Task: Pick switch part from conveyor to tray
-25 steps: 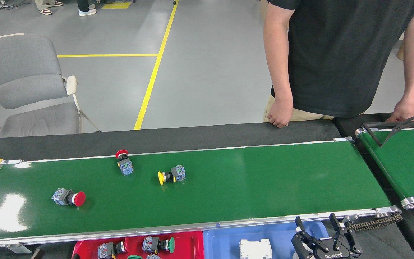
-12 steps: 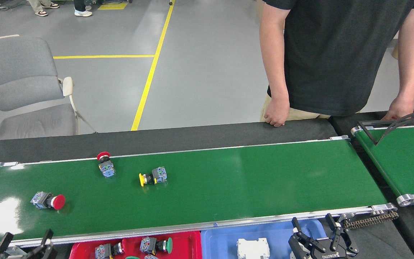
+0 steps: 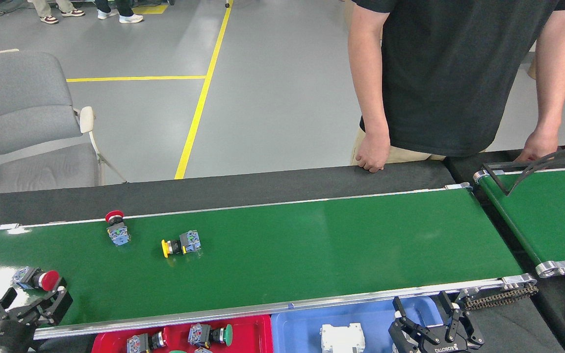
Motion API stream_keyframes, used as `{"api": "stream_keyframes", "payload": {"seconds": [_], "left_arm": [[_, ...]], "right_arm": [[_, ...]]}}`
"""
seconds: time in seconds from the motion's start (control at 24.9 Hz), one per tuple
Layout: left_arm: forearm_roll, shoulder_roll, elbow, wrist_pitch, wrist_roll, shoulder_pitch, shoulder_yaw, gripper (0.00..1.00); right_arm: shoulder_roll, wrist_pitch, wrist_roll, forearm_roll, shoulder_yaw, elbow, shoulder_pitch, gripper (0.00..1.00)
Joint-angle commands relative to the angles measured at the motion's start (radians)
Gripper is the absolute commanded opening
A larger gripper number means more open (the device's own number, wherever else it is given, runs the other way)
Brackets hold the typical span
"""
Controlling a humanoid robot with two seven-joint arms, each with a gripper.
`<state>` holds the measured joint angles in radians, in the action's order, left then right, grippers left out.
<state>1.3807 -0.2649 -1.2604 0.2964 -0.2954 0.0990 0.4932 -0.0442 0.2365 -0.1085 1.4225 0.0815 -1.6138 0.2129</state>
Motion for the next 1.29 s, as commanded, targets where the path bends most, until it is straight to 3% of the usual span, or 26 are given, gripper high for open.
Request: {"api": "stream_keyframes", "payload": {"seconds": [0.0,0.36,0.44,0.52,0.6,0.72,0.88,1.0,1.25], "left_arm": [[0.0,-0.033,0.042,-0.02,0.002,0.038,0.002,1.0],[0.001,-0.093,0.254,-0.068,0.01,0.16,-0.001,0.97],[-0.002,-0.093,0.274,-0.074,0.027,0.16,-0.001,0.73],[-0.014,-0.085,0.274,-0.066,0.045,0.156,-0.001,0.33],[-0.022,-0.085,0.272,-0.063,0.096,0.154,0.001,0.2],[-0.029,-0.083,0.248,-0.049,0.16,0.134,-0.001,0.12],[-0.038,-0.043,0.111,0.06,0.162,0.051,-0.002,0.08],[-0.049,0.021,-0.125,0.225,0.16,-0.126,0.002,0.09],[-0.104,0.194,-0.519,0.435,0.15,-0.436,-0.004,0.08]], "right_arm": [[0.007,0.003,-0.008,-0.001,0.0,-0.009,-0.007,1.0],[0.007,0.003,-0.008,-0.001,0.0,-0.003,-0.01,1.0],[0.009,0.003,-0.008,-0.001,-0.002,-0.003,-0.01,1.0],[0.009,0.003,-0.008,-0.001,-0.002,-0.003,-0.009,1.0],[0.009,0.003,-0.008,-0.001,-0.002,-0.002,-0.009,1.0],[0.007,0.003,-0.008,-0.001,0.0,-0.003,-0.012,1.0],[0.004,0.003,-0.008,-0.002,0.0,-0.005,-0.012,1.0],[-0.002,-0.002,-0.008,-0.004,0.001,-0.012,-0.017,1.0],[0.004,-0.005,-0.008,-0.005,0.014,-0.04,-0.018,1.0]]}}
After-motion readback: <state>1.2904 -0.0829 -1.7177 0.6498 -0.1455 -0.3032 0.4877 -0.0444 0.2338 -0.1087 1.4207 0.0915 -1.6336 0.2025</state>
